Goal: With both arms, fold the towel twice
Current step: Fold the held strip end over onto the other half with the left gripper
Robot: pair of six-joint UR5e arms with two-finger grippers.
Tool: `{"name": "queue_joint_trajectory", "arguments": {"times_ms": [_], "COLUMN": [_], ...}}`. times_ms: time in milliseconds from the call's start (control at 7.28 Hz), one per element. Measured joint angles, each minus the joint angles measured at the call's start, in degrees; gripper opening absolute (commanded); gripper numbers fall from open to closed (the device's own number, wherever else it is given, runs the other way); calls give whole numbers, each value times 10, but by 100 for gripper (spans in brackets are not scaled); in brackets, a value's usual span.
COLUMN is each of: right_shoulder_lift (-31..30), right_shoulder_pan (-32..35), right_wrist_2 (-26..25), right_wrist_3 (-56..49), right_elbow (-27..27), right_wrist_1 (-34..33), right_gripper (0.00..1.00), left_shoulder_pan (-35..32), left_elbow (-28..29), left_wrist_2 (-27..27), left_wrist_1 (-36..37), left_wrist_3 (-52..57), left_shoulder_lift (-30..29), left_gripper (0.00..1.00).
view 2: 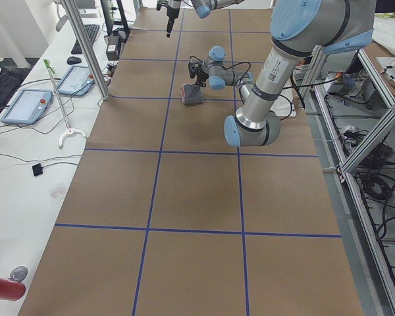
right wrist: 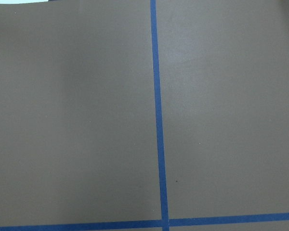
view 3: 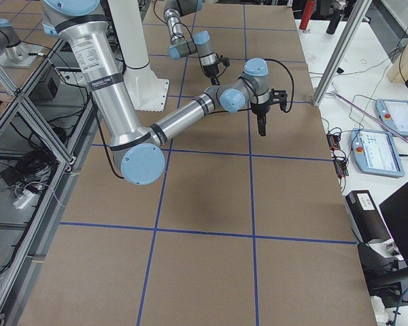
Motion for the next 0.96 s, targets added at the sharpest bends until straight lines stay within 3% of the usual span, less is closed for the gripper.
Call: {"name": "queue_joint_trajectory", "arguments": {"times_ms": [137,961], "right_shoulder_lift": [0,0], "right_shoulder_pan": [0,6], "right_wrist_2": [0,3], "right_wrist_3": [0,-4], "right_elbow": [0,-2], "right_wrist_1": [0,-2], "right_gripper": [100,100], "left_shoulder_pan": [2,-16], "left_elbow": [0,-11], "left_wrist_2": [-1,-36], "left_wrist_1": [0,19], "left_wrist_3": [4,70], "left_shoulder_lift": [0,2], "left_gripper": [100,100]}}
